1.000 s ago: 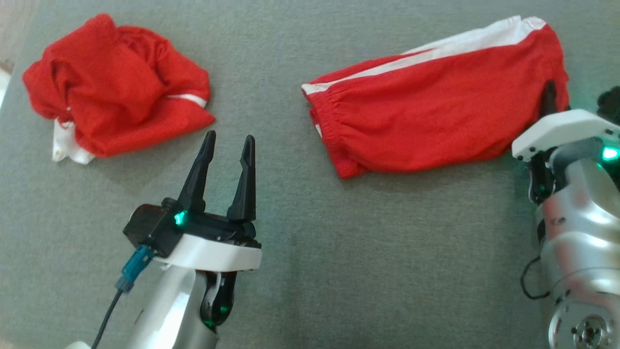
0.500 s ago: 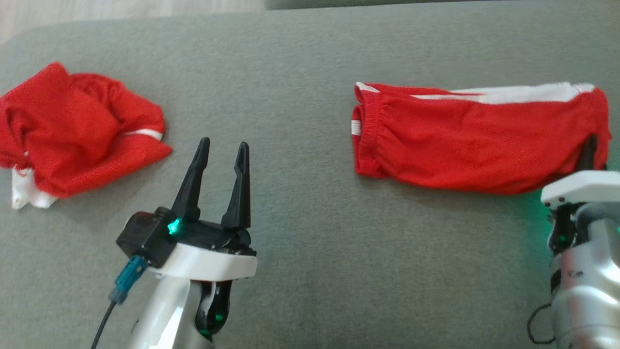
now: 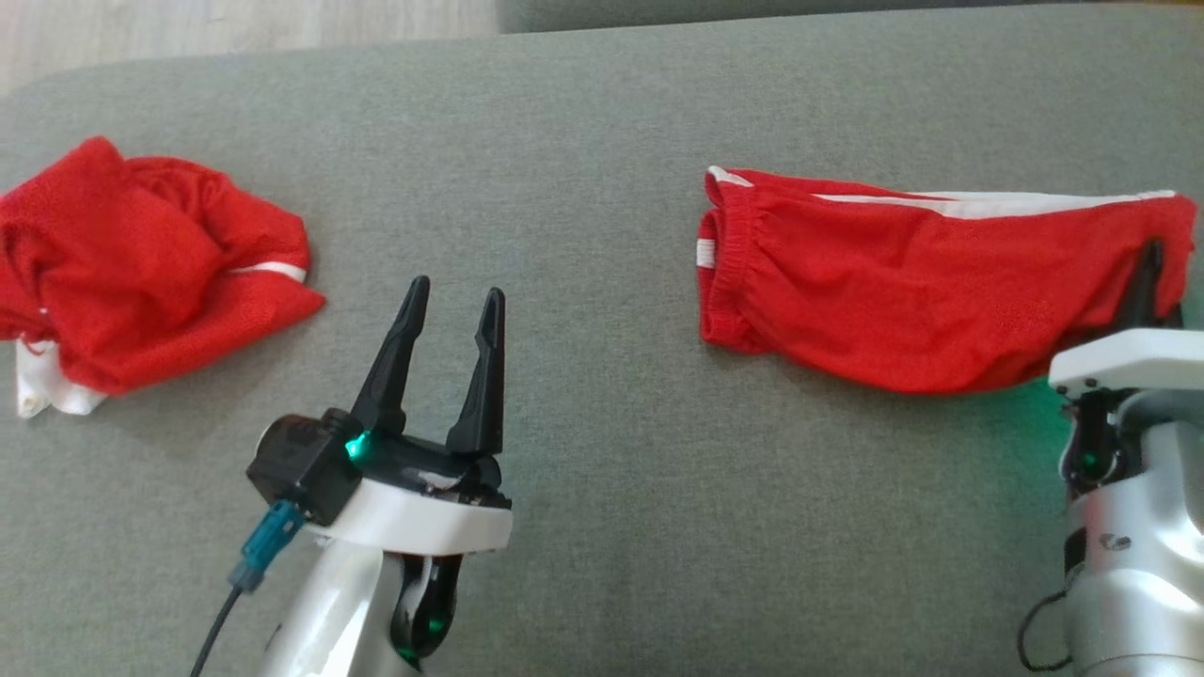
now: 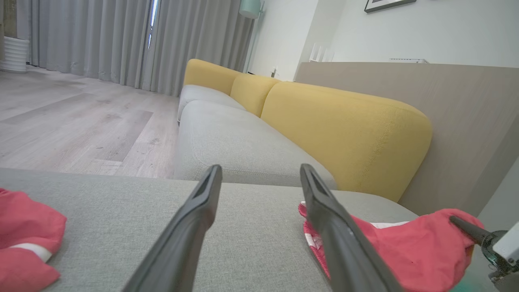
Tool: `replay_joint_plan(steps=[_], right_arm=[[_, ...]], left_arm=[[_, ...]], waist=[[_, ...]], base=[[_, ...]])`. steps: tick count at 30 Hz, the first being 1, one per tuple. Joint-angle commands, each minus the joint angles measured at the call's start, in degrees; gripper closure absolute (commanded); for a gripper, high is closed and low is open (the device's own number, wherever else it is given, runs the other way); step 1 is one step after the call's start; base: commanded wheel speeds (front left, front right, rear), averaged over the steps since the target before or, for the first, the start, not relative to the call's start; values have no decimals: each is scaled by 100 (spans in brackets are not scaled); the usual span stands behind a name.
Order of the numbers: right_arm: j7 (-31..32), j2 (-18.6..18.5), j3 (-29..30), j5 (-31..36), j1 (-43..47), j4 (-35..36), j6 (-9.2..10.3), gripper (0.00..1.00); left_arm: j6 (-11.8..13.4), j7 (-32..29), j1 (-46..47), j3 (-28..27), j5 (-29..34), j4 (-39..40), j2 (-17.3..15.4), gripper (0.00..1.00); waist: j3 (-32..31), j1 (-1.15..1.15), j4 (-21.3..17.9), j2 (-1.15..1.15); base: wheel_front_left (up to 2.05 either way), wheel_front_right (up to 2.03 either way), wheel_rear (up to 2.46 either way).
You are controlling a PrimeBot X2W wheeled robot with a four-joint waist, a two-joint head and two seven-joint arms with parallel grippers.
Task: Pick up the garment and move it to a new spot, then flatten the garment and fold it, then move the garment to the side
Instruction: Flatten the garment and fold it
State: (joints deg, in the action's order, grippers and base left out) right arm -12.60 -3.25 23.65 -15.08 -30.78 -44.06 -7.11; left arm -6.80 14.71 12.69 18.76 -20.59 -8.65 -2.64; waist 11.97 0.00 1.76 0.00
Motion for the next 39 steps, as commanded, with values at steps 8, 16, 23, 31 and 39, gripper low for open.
replay_joint_plan(steps=[8,16,23,31,39], right_arm=[[4,35,-1447,-634,-4,785,-37,100],[48,36,-2820,-1198,33,907,-37,100],[10,36,-3455,-1387,-24,604,-37,100],[-70,36,-4099,-1435,-55,30,-37,100],[236,37,-5203,-1654,-98,-340,-37,0]], left_arm=[[-40,29,37,-144,7,88,-24,0],[-18,29,-54,-78,-42,55,-24,0],[13,29,-87,-78,-38,39,-24,0],[11,29,-144,-107,-33,19,-24,0],[38,29,-180,-131,-29,30,-24,0]], waist=[[-236,0,318,0],[-363,0,696,0],[-377,0,980,0],[-395,0,1094,0],[-419,0,941,0]], base=[[0,0,0],[0,0,0],[0,0,0],[0,0,0],[0,0,0]])
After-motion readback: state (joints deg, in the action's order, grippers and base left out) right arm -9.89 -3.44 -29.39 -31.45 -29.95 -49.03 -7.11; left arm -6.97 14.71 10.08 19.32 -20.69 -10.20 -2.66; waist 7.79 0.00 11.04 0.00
